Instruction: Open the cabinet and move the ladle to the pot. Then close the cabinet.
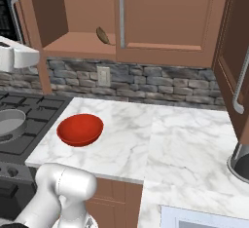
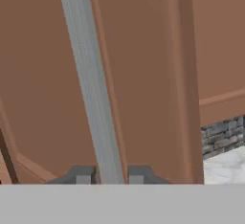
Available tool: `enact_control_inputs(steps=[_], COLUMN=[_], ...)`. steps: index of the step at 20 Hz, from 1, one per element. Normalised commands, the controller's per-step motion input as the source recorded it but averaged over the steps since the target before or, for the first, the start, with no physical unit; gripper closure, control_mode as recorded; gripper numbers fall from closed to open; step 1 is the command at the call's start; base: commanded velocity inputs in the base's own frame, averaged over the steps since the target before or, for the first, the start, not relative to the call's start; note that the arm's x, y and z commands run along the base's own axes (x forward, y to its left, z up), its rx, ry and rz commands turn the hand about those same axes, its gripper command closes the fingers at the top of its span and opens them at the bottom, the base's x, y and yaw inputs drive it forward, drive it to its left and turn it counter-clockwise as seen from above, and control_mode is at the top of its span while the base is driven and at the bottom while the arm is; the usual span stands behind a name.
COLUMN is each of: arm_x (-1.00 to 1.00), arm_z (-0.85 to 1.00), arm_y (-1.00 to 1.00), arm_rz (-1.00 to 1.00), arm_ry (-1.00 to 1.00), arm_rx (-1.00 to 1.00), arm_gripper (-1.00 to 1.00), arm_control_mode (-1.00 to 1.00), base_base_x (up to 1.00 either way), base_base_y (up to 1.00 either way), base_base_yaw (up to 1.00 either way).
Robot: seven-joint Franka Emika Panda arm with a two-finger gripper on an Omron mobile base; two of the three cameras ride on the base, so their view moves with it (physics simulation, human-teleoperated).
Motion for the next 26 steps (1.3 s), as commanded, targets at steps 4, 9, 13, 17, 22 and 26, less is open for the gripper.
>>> enact_control_inputs(steps=[4,9,13,17,22,26], arm_x=[-0.39,-0.59,-0.75,-0.54,-0.17,0.00], arm_z=[0.00,0.00,0.06,0.21,0.13,0.00], arm_y=[-0.29,-0.03,0.00,-0.26,-0.70,-0.66], arm_rz=[0.00,-0.06,-0.01,0.02,0.11,0.13], arm_ry=[0.00,-0.01,-0.16,-0.09,0.00,0.00], arm_rx=[0.09,0.00,0.00,0.06,0.27,0.49], arm_gripper=[-1.00,-1.00,-1.00,-1.00,-1.00,-1.00], arm_control_mode=[-1.00,-1.00,-1.00,-1.00,-1.00,-1.00], base_base_x=[0.00,0.00,0.00,0.00,0.00,0.00], base_base_y=[0.00,0.00,0.00,0.00,0.00,0.00], base_base_yaw=[0.00,0.00,0.00,0.00,0.00,0.00])
